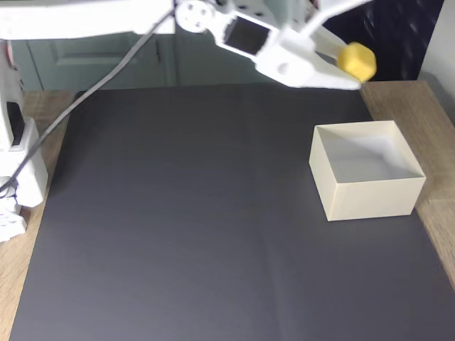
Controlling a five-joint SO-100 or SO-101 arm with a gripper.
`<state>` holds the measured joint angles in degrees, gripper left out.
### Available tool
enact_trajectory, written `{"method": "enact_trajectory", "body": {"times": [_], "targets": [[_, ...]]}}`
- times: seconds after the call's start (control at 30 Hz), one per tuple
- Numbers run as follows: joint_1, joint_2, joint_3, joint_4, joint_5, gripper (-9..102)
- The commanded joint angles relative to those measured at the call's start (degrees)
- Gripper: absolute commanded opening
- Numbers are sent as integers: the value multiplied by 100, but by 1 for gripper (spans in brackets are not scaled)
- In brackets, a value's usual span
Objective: Grasp a cube block and put it in the white box.
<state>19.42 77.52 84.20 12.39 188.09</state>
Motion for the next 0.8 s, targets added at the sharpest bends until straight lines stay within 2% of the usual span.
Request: {"method": "enact_trajectory", "body": {"times": [0.0,0.77], "targets": [[123,-290,-712,-53,-26,2],[44,-2294,-2355,79,-35,6]]}}
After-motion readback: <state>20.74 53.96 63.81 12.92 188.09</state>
